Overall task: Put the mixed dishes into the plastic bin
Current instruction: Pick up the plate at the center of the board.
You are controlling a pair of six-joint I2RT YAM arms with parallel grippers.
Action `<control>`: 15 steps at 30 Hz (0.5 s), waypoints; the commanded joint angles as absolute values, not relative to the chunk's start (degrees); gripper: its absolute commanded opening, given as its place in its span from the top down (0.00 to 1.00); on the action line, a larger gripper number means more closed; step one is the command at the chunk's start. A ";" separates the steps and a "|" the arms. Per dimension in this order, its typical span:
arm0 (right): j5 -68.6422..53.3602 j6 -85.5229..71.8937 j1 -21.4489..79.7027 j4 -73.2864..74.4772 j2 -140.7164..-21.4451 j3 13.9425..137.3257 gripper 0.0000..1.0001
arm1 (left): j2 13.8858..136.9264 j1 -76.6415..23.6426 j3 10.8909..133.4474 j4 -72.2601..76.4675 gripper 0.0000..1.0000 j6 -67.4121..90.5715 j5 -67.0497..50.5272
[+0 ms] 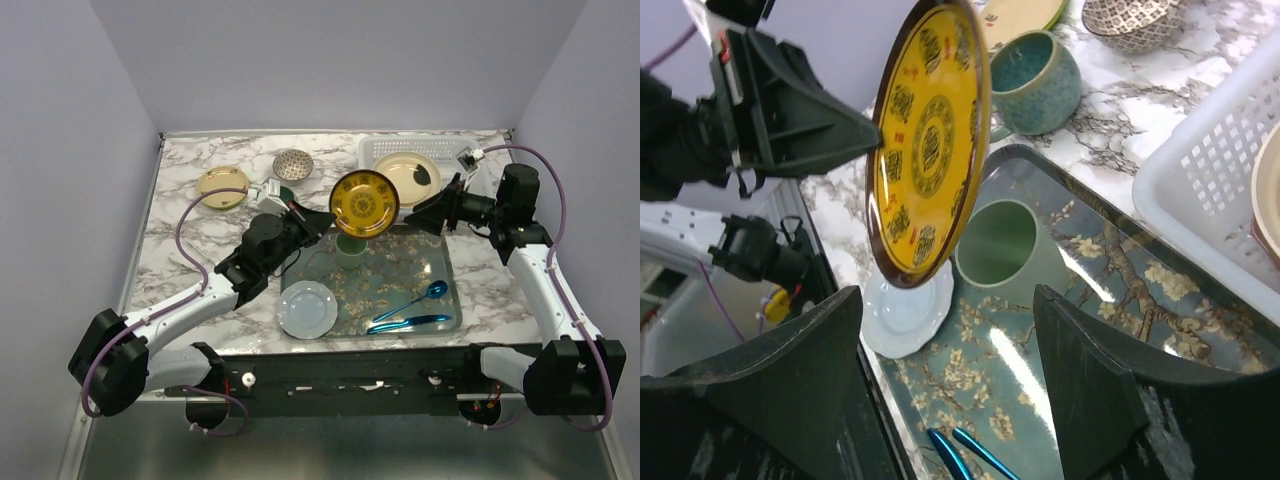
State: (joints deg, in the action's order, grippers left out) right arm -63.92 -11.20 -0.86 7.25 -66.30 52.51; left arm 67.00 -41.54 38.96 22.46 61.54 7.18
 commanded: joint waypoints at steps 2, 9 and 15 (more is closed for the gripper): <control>-56.96 -19.42 -0.62 3.43 -67.76 51.68 0.24 | 68.90 -45.26 40.17 25.93 1.00 61.96 17.31; -54.94 -20.30 -0.09 2.55 -68.38 50.98 0.31 | 70.84 -48.51 41.31 26.02 1.00 61.88 20.30; -52.56 -20.04 -0.09 2.46 -69.26 50.89 0.40 | 72.68 -51.06 42.98 25.84 1.00 61.52 22.41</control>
